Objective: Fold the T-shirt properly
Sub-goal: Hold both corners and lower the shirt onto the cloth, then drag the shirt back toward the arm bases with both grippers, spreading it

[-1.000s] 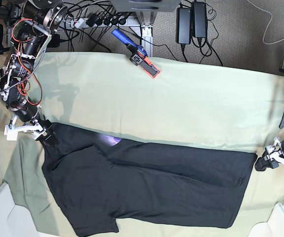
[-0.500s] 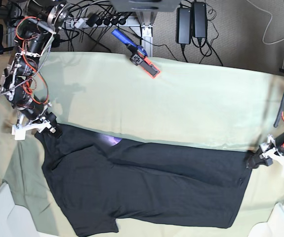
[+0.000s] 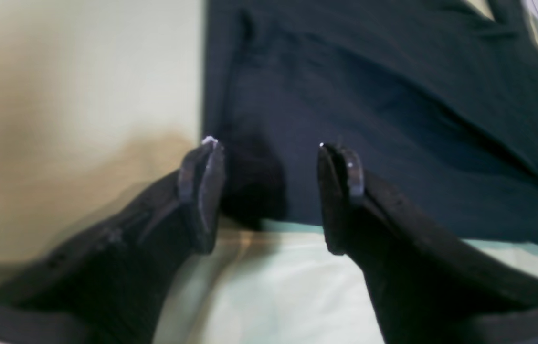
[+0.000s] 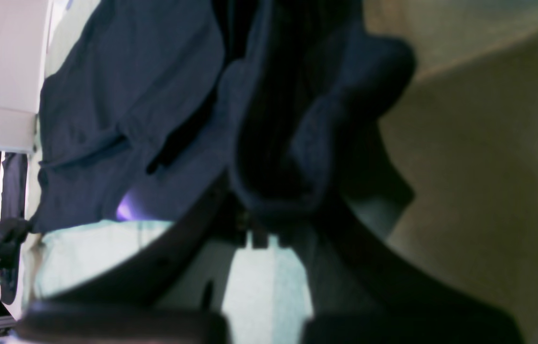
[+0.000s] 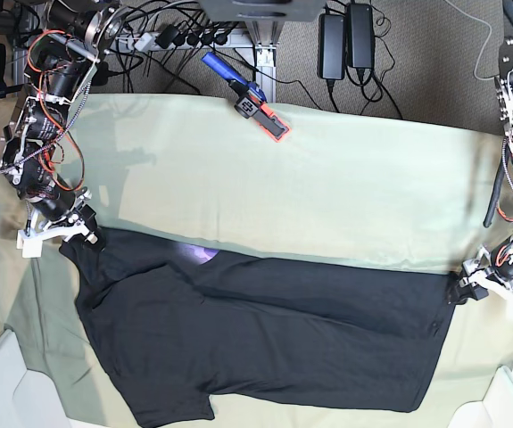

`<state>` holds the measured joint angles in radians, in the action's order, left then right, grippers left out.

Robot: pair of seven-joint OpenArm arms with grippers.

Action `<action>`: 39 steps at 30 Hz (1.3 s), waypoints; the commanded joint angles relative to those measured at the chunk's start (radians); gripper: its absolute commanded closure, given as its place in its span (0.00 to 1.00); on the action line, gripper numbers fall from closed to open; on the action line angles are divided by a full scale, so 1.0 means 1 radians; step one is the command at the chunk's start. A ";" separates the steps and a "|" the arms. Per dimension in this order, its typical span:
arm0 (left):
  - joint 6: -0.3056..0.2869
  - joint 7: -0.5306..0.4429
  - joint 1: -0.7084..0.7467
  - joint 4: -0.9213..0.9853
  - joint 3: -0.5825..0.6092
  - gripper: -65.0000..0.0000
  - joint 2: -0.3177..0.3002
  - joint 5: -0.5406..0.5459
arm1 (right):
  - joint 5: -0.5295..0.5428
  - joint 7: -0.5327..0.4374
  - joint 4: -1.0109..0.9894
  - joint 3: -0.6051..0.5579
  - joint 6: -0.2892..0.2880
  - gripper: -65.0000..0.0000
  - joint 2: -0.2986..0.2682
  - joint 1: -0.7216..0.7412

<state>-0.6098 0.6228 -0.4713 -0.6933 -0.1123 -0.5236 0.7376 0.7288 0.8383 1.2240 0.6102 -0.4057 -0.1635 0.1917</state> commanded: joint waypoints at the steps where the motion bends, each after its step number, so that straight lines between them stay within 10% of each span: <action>1: 0.011 -0.024 -0.026 -0.011 -0.010 0.45 -0.020 0.004 | 0.016 -0.019 0.019 0.001 -0.074 1.00 -0.013 0.018; 32: 0.003 0.006 -0.027 -0.012 0.005 0.46 0.066 0.040 | 0.016 -0.019 0.019 0.001 -0.074 1.00 -0.013 0.016; 39: -0.088 0.009 -0.030 -0.012 0.034 1.00 0.077 0.040 | 0.016 -0.019 0.019 0.001 -0.074 1.00 -0.013 0.016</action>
<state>-0.6605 0.6498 -0.4717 -0.6933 -0.0757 -0.4301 0.7609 0.7277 0.8387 1.2240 0.6102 -0.4057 -0.1635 0.1913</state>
